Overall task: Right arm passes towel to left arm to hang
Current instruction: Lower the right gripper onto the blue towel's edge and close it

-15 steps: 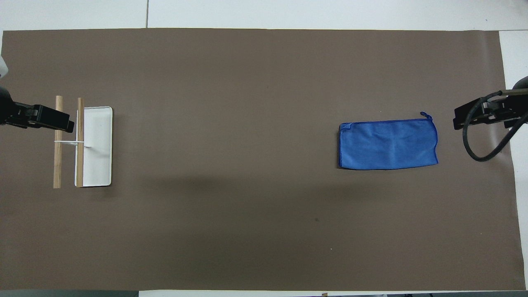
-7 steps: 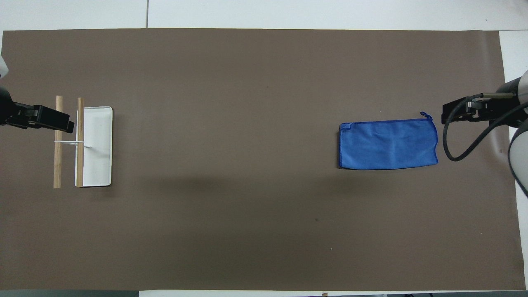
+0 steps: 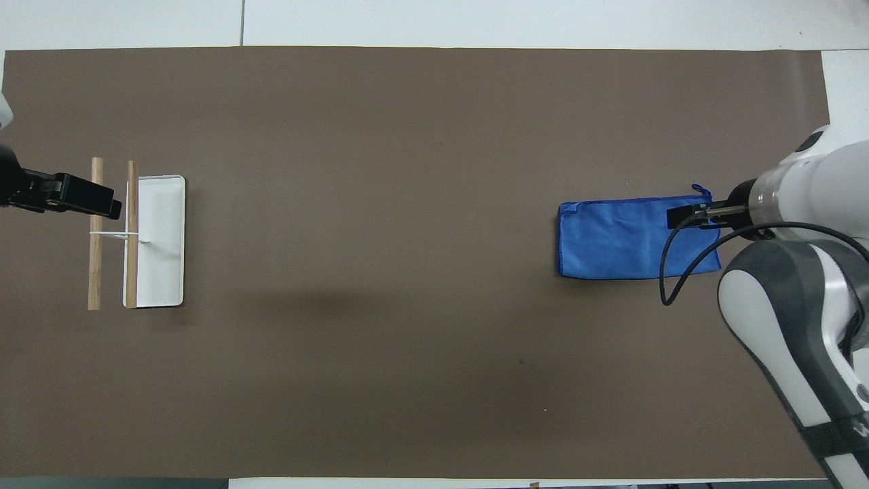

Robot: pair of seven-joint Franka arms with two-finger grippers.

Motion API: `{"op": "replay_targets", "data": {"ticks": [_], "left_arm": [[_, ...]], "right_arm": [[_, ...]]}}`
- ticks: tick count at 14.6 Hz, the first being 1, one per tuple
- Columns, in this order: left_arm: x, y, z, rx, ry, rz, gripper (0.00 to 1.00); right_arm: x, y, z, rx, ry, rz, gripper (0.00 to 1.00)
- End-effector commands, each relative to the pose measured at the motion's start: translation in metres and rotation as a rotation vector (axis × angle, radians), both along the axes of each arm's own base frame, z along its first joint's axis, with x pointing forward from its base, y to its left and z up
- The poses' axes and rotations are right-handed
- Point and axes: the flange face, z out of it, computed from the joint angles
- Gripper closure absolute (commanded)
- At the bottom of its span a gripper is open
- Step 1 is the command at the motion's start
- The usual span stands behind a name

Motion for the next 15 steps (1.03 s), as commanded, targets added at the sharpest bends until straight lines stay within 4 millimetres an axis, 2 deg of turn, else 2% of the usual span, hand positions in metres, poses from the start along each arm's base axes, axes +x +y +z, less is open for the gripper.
{"op": "replay_targets", "data": {"ticks": [1, 10, 13, 14, 15], "left_arm": [[-0.005, 0.002, 0.0, 0.016, 0.004, 0.008, 0.0], [-0.007, 0.002, -0.003, 0.016, 0.005, 0.008, 0.0], [-0.007, 0.002, -0.003, 0.016, 0.004, 0.007, 0.0], [-0.007, 0.002, -0.003, 0.016, 0.004, 0.008, 0.0], [-0.007, 0.002, -0.003, 0.016, 0.002, 0.007, 0.0]], "right_arm": [[-0.006, -0.013, -0.057, -0.002, -0.034, 0.033, 0.0], [0.004, -0.017, -0.14, -0.011, -0.015, 0.086, 0.0], [0.006, -0.011, -0.144, -0.01, -0.027, 0.088, 0.0], [0.005, -0.012, -0.146, -0.01, -0.026, 0.087, 0.05], [0.005, -0.013, -0.146, -0.011, -0.024, 0.087, 0.15]]}}
